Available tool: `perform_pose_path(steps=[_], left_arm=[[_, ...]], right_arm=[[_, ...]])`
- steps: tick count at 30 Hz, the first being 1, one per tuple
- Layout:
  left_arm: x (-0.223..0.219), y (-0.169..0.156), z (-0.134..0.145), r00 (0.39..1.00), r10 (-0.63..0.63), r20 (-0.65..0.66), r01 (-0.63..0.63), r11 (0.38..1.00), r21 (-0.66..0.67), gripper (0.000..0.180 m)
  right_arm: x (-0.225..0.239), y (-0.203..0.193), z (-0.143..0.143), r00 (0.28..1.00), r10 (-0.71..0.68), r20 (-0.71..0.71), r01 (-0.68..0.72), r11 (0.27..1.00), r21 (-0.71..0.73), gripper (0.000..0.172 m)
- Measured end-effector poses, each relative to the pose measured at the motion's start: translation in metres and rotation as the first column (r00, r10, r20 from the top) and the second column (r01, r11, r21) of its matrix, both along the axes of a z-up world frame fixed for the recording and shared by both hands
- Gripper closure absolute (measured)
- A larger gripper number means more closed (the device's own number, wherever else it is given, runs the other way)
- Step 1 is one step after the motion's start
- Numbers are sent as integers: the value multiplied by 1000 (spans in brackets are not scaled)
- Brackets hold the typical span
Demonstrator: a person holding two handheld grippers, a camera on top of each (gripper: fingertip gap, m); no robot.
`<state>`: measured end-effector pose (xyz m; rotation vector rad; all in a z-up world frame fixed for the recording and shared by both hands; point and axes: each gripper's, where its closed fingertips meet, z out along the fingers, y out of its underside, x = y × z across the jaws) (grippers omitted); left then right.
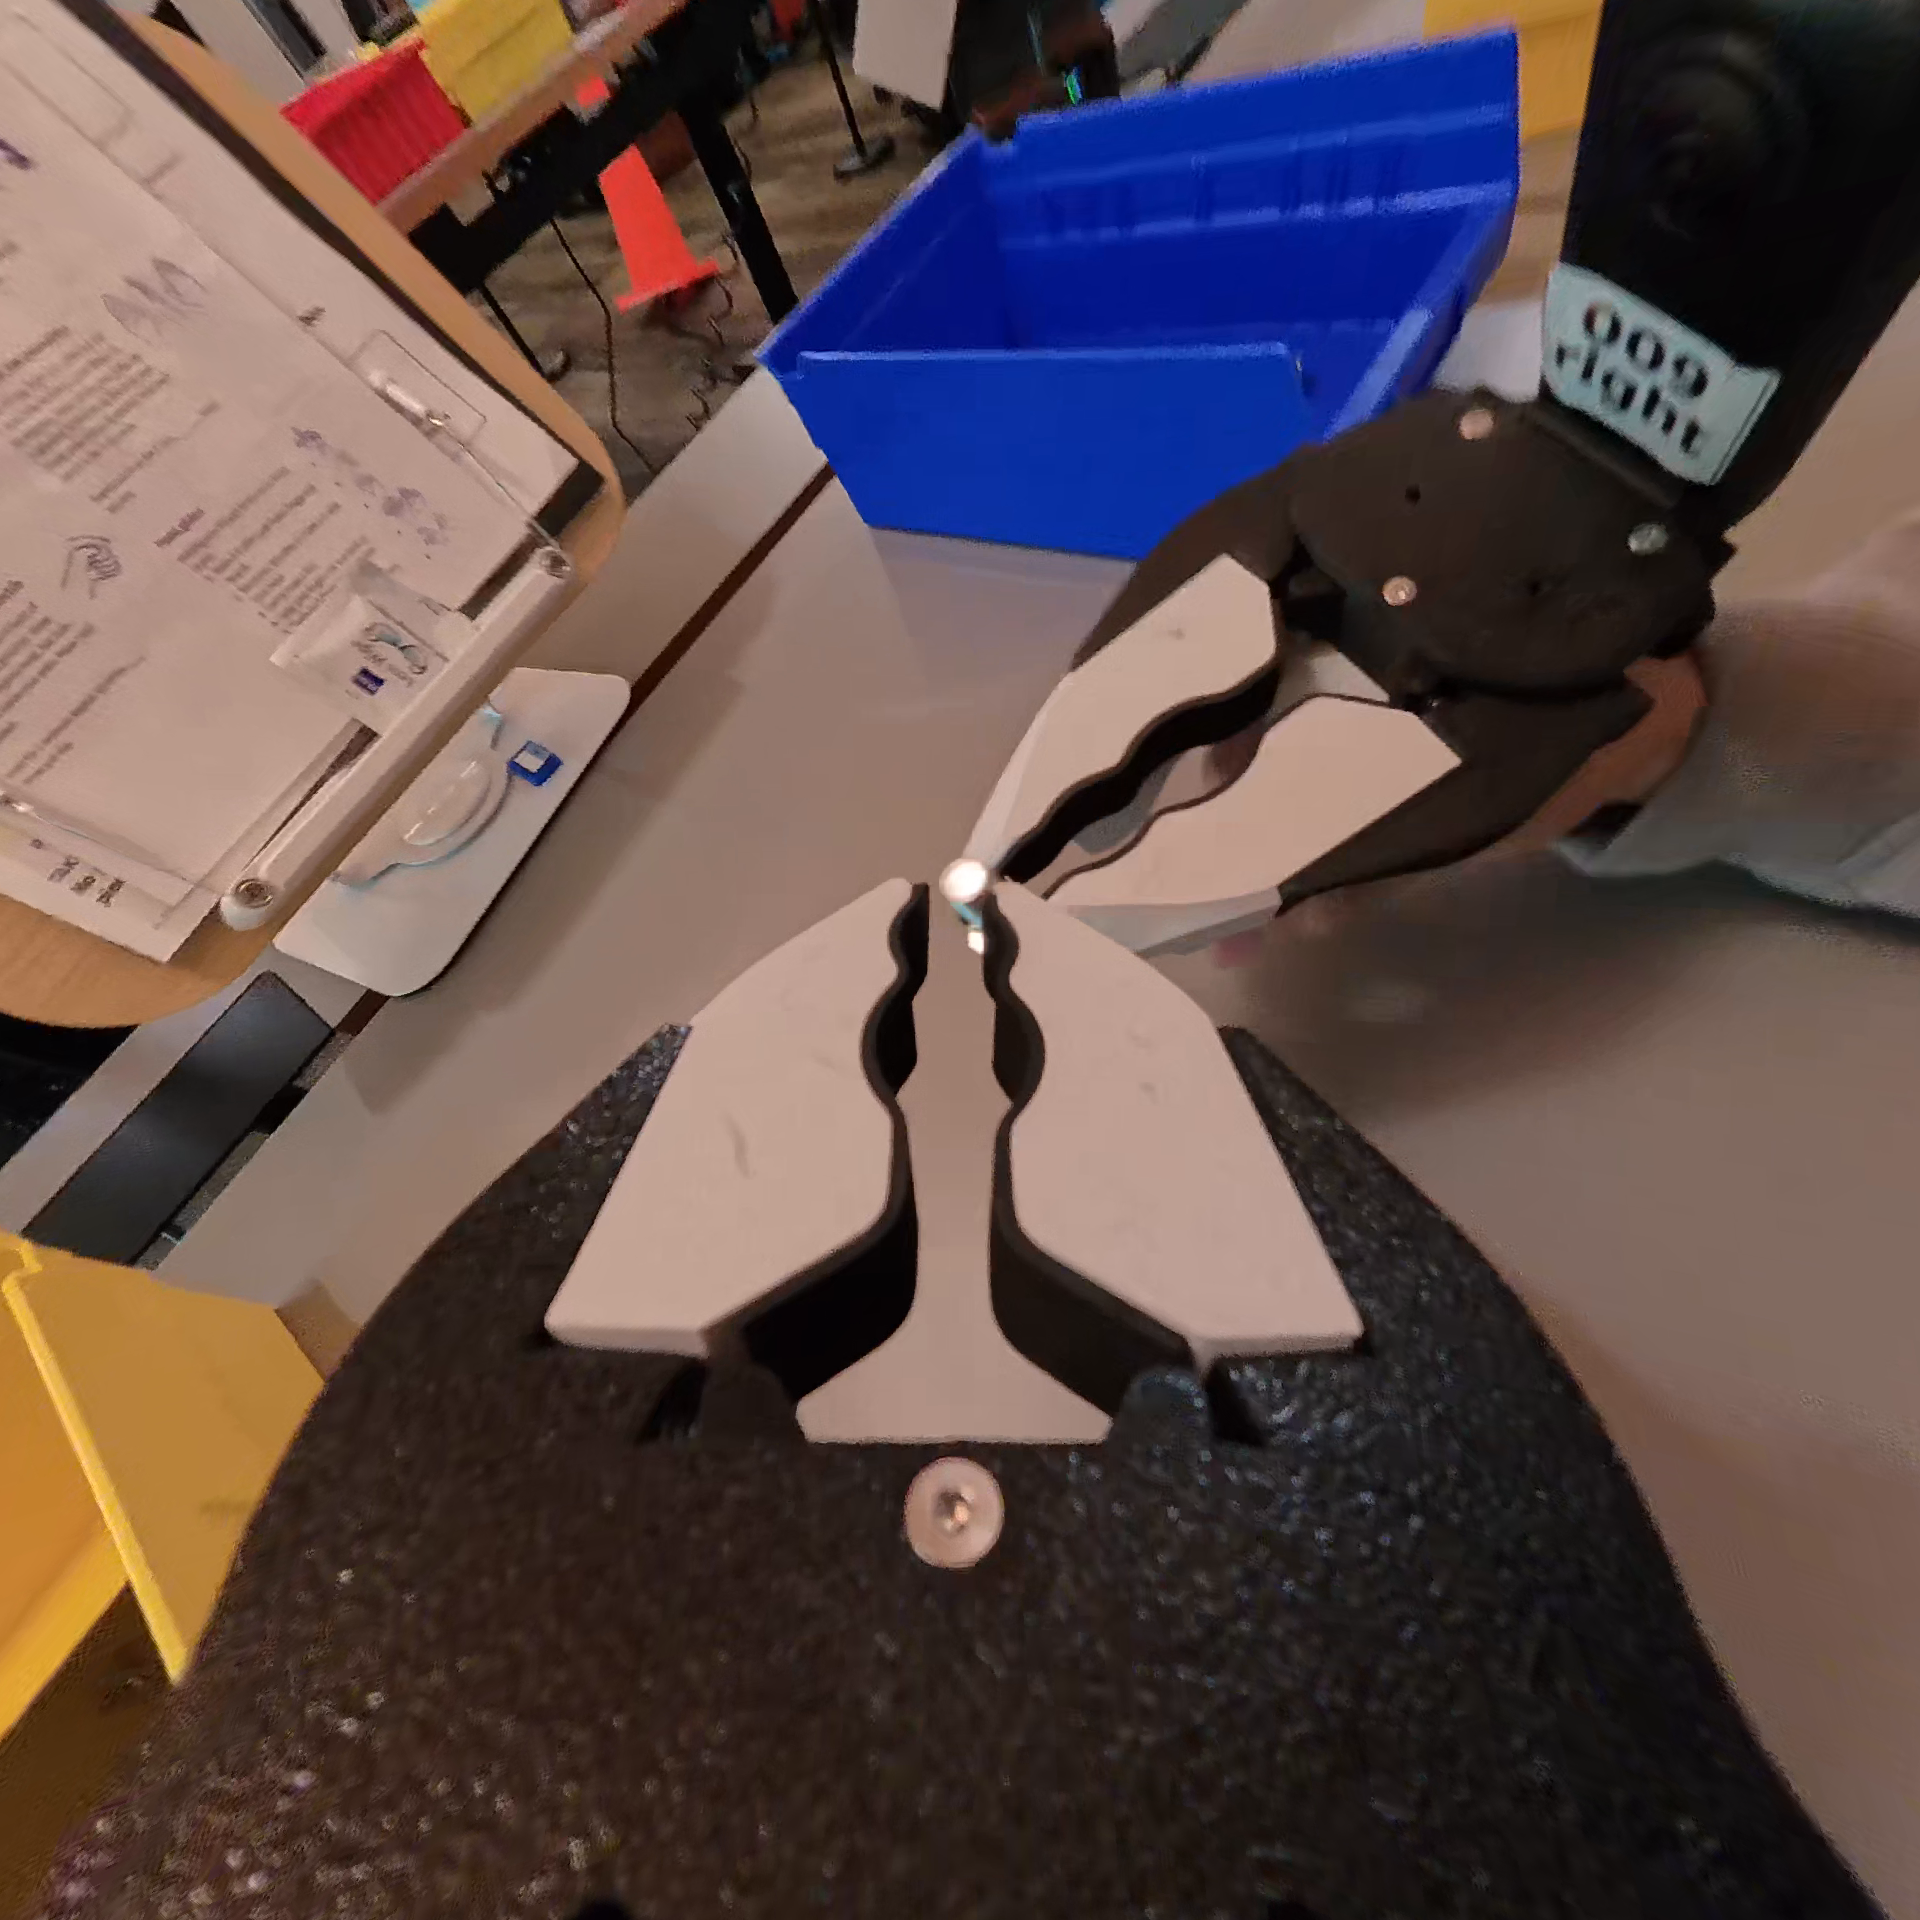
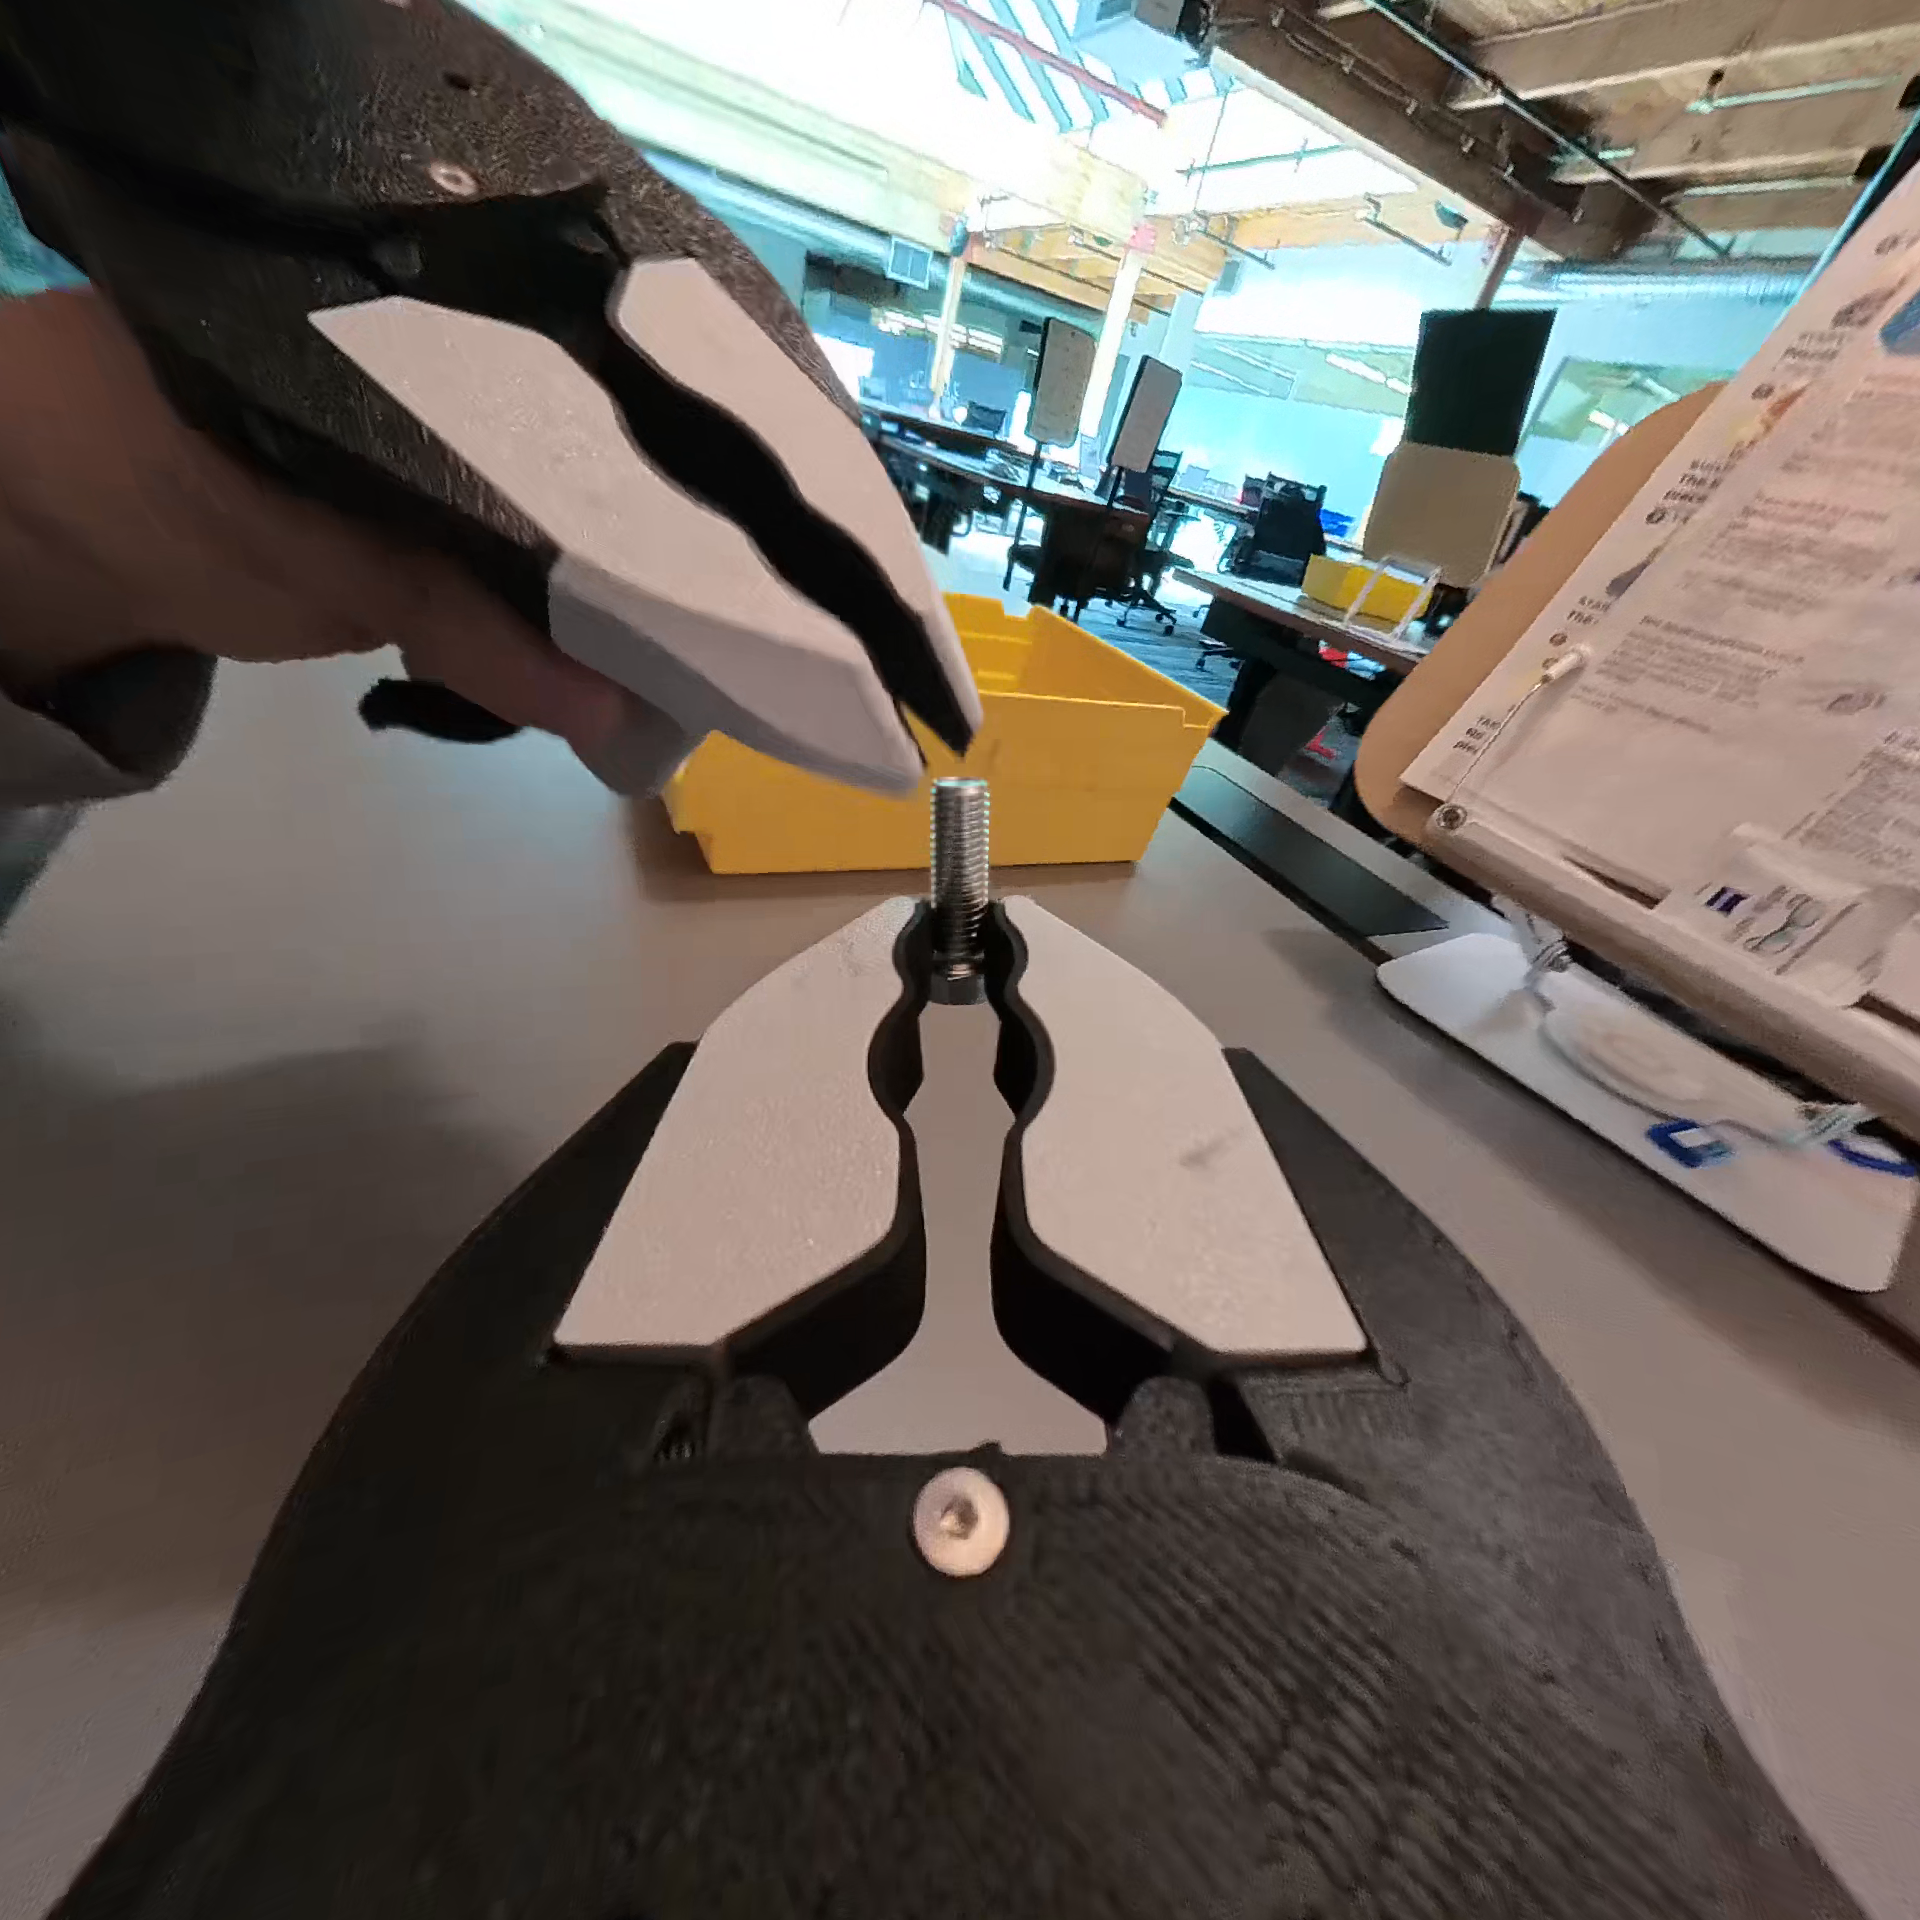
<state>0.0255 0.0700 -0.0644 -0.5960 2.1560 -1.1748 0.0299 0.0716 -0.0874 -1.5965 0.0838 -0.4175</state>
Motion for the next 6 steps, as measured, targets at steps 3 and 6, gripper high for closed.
perform_pose_path(steps=[3,6], left_arm=[[6,39,24,994,105,11,-104,992,-75,163],[18,111,32,956,290,-38,-290,957,-11,161]], right_arm=[[4,-3,1,998,-5,-55,7,999,36,162],[11,-7,1,996,-25,-84,30,998,54,163]])
